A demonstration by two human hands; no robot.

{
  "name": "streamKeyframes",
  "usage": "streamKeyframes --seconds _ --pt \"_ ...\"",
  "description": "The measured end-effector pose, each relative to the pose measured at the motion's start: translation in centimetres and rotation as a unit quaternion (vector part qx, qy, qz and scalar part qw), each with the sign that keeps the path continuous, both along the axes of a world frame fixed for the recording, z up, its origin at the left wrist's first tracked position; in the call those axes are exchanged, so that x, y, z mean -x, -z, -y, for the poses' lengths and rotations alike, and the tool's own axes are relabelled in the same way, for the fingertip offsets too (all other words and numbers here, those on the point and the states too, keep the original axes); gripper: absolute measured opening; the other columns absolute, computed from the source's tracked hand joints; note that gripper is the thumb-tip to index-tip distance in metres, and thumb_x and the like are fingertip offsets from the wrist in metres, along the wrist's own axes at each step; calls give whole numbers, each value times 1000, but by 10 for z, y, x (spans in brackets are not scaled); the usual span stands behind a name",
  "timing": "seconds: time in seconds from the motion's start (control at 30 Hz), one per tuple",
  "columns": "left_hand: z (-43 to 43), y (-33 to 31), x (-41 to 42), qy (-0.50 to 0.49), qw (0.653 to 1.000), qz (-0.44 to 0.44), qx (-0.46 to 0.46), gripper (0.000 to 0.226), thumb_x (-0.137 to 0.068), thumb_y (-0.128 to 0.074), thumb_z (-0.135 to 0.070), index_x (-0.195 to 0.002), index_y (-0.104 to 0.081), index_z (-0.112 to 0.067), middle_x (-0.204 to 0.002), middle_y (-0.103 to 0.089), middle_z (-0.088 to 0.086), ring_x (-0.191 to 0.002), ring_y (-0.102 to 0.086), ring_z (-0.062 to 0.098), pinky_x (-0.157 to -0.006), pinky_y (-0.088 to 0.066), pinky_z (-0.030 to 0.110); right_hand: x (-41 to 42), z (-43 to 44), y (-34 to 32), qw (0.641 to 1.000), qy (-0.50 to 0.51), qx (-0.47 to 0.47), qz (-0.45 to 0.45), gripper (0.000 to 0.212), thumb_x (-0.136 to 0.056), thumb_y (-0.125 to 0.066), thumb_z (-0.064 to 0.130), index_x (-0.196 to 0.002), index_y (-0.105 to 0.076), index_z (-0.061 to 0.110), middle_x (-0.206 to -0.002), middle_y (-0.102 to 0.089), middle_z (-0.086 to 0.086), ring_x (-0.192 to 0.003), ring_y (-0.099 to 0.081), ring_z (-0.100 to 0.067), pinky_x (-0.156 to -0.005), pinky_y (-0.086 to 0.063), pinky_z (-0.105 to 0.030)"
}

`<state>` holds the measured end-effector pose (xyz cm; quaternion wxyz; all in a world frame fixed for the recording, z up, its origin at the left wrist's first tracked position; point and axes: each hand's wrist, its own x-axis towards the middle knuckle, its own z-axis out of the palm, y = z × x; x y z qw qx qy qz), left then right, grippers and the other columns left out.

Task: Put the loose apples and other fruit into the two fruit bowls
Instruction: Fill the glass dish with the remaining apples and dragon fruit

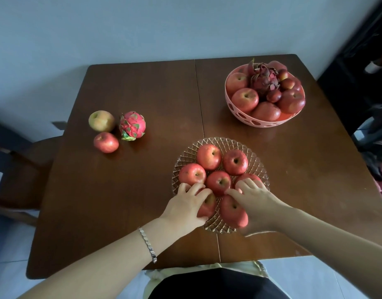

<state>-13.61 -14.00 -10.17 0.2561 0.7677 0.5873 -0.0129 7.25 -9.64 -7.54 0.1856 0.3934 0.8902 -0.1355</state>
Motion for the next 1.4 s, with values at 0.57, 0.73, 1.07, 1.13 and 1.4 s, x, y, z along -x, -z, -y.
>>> streamKeyframes --seconds 0.57,0.73,1.07,1.13,1.4 --pt "-1 6 3 9 1000 18 -11 62 -80 -63 -38 -133 -33 -31 -140 -29 -11 -118 -28 23 -77 -48 32 24 31 12 966 255 39 -19 80 -62 -66 44 -130 -31 17 -127 -29 -5 -89 -61 -31 -66 -45 -32" --pt "0 8 3 6 999 25 -23 61 -79 -64 -38 -132 -35 -31 -139 -31 -11 -116 -30 23 -76 -49 31 30 31 13 950 309 -10 -29 67 -61 -65 60 -105 -49 12 -112 -42 -1 -79 -63 -28 -56 -43 -30" --pt "4 13 2 0 999 29 -41 59 -80 -63 -38 -133 -36 -31 -141 -29 -10 -117 -29 24 -79 -49 32 37 41 16 949 313 -25 12 79 -68 -53 72 -115 -41 11 -118 -37 -8 -73 -64 -25 -49 -39 -25" --pt "6 13 2 1 999 34 -37 59 -81 -62 -37 -133 -36 -31 -142 -28 -10 -119 -29 24 -82 -50 33 41 39 13 954 297 -16 46 81 -69 -52 73 -118 -38 9 -119 -36 -9 -80 -64 -22 -55 -40 -23" --pt "-19 -15 60 -94 987 114 -61 29 -89 -52 -37 -117 -55 -29 -122 -51 -13 -104 -54 5 -75 -46 19 92 -24 -31 985 167 29 9 47 -84 -50 53 -113 -48 16 -114 -55 -4 -102 -56 -25 -65 -39 -31"
